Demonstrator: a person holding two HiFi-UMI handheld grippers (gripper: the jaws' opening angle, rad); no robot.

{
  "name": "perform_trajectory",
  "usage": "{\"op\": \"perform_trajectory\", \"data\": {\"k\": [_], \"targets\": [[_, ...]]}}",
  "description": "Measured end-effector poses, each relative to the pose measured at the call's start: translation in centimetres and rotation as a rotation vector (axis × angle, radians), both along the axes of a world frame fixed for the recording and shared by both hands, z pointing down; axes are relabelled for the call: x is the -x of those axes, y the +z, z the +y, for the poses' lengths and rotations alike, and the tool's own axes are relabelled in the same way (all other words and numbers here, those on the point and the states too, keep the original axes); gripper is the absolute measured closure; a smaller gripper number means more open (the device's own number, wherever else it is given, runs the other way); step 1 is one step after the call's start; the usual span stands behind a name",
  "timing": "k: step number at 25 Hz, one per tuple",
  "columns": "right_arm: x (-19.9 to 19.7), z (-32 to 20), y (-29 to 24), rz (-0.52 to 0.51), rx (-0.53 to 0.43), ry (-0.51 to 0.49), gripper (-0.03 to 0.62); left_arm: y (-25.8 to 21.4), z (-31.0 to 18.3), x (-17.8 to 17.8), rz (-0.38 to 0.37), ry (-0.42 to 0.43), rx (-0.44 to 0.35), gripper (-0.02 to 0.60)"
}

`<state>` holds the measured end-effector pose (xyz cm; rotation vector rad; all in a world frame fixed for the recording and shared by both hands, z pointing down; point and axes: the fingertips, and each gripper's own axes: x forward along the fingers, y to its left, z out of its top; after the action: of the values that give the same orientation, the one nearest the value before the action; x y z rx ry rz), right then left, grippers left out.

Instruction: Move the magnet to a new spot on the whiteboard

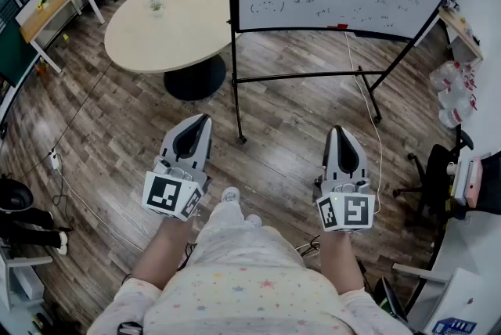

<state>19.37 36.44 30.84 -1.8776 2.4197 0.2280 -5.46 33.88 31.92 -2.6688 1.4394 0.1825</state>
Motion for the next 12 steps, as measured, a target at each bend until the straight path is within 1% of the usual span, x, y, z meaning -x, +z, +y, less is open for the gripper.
{"op": "perform_trajectory", "data": {"k": [4,7,9,10,11,12], "targets": [[-0.1,1.1,0.0,-0.015,0.006,0.005,0.594,-0.1,1.2,0.0,0.0,-0.006,-0.002,0.566],[-0.5,1.2,0.2,-0.052,0.029,-0.011,0.575,0.4,1.4,-0.3,0.007,0.0,0.024,0.566],[-0.8,1.3,0.4,-0.072,0.04,-0.026,0.535,1.0,1.5,-0.6,0.008,0.008,0.051,0.566],[-0.9,1.3,0.5,-0.075,0.045,-0.028,0.501,1.3,1.6,-0.7,0.007,0.008,0.059,0.565],[-1.0,1.3,0.6,-0.075,0.051,-0.029,0.462,1.3,1.7,-0.7,0.005,0.004,0.058,0.563],[-1.1,1.3,0.8,-0.076,0.057,-0.03,0.442,1.3,1.9,-0.7,0.003,0.0,0.052,0.563]]}}
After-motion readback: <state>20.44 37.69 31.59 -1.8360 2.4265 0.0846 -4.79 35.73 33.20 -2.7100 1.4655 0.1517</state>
